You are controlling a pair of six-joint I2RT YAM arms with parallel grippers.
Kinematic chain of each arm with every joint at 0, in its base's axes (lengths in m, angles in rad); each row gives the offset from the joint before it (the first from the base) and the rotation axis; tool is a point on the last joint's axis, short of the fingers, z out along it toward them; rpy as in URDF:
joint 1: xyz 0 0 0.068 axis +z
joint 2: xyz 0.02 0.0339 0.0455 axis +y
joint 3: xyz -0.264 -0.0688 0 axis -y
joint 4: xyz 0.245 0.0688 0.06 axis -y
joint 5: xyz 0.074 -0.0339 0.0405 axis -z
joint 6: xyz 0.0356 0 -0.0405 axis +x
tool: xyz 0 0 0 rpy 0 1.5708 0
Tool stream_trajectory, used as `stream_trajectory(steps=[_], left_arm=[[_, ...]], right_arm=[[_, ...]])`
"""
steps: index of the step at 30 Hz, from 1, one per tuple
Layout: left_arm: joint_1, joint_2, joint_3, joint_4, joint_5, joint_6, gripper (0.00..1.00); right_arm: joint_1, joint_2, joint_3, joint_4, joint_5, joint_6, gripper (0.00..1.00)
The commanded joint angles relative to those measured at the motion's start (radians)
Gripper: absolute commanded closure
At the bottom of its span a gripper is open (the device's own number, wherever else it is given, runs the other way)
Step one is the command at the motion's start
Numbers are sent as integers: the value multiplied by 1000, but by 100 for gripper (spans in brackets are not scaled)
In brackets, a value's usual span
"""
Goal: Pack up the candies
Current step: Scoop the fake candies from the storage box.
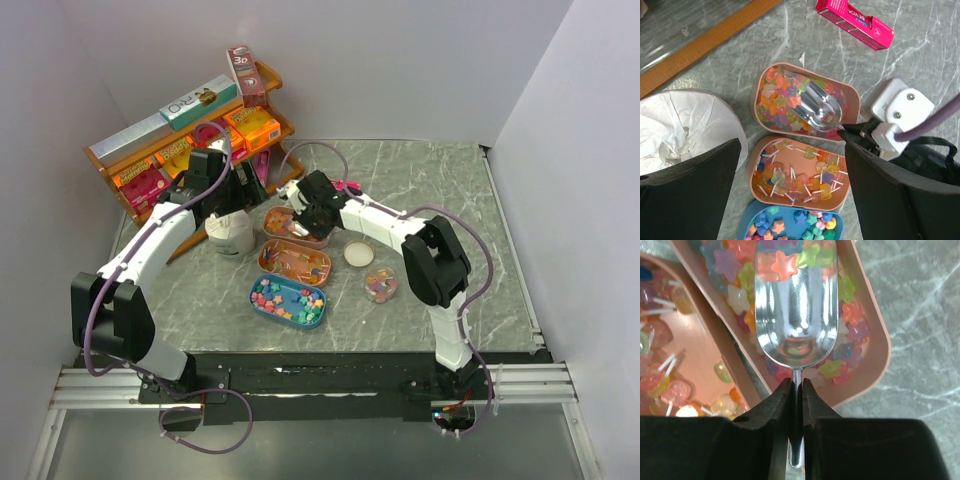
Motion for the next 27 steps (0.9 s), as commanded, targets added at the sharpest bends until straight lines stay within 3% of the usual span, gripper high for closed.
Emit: stream_trajectory(steps=[1,10,27], left_arm=[[4,-31,24,9,4,3,9],[3,-20,31,12,9,3,9],[4,6,59,6,16,8,9]], right_arm=[[-2,-98,-32,-33,22,9,100],[-13,-195,-103,-32,51,-34,100],[-15,-387,-336,196,7,-8,100]])
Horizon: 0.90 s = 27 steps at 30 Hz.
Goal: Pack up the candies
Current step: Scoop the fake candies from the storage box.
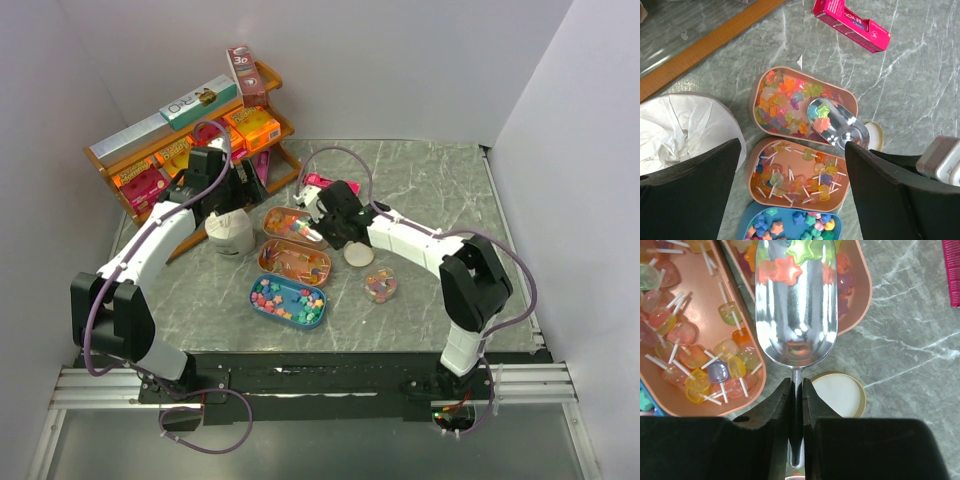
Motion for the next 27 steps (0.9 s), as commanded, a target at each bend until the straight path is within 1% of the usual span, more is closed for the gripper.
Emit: stream_trajectory(steps=[1,7,13,14,20,24,27], left_arm=[[5,7,50,6,15,7,9],[5,13,58,9,23,6,9],[5,27,62,14,29,4,9],[3,28,62,15,32,4,9],[3,45,65,17,38,9,9],[5,54,67,17,51,10,9],[5,61,77,11,60,9,9]], right_arm=[[-4,-105,-33,109,-20,11,100],[-5,-195,-92,119,-7,27,100],[-5,-324,-173,103,-6,59,100],[-7,-362,-185,101,17,62,100],[-7,-502,-250,67,34,93,100],[-13,-519,-248,69,40,131,100],[-13,-487,-187,-18,61,187,100]])
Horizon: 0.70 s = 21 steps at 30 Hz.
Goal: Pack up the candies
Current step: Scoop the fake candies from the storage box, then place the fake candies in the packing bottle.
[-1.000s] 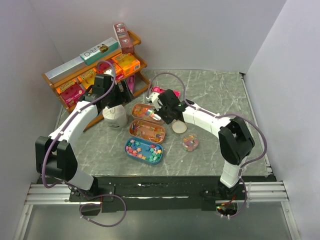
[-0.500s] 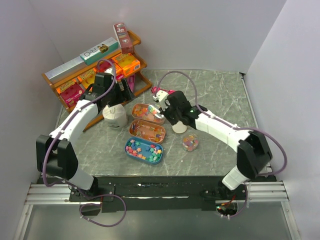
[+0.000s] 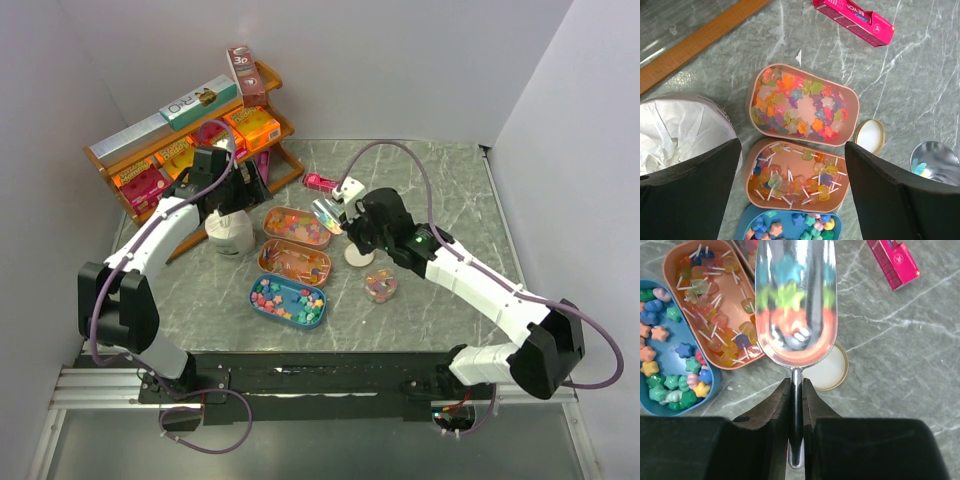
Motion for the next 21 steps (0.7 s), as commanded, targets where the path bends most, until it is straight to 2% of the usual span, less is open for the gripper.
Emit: stream_trajectory(steps=[1,4,8,12,21], left_arm=[[3,6,55,12,32,9,9],[3,-3,44,19,38,9,9],[4,1,30,26,42,9,9],[3,10,24,34,58,0,9],[3,33,29,23,76,0,10]], right_arm=[[-10,7,73,-88,39,97,100],[-13,-10,87,-171,37,158,100],[-13,-35,106,-381,25,253,100],[-13,-122,72,-481,10,365,100],[-11,-387,-91,-567,-69,542,100]])
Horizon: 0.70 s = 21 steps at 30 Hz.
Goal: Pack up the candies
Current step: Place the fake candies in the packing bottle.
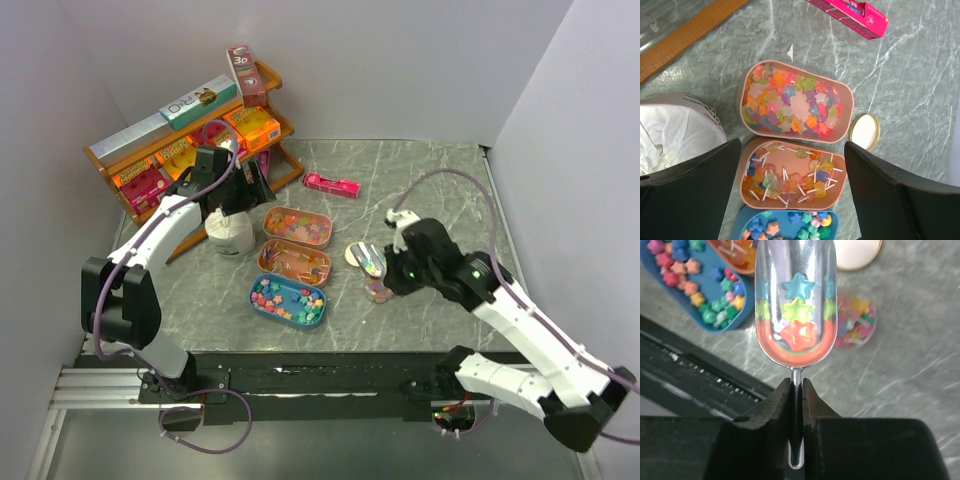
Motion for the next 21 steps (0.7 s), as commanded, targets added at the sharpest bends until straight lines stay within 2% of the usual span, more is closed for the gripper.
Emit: stream_trajectory(steps=[1,6,11,21], left_arm=[[2,8,18,17,25,-2,10],[2,10,4,23,40,-16,10],[2,4,-11,31,52,-30,10],[2,-15,-36,42,58,-23,11]], right_arm=[[-5,-93,-72,-81,-52,128,100],[-4,-114,-83,-159,-63,190,100],[-8,-11,-37,-298,-53,239,100],[-63,112,65,-402,-41,279,100]])
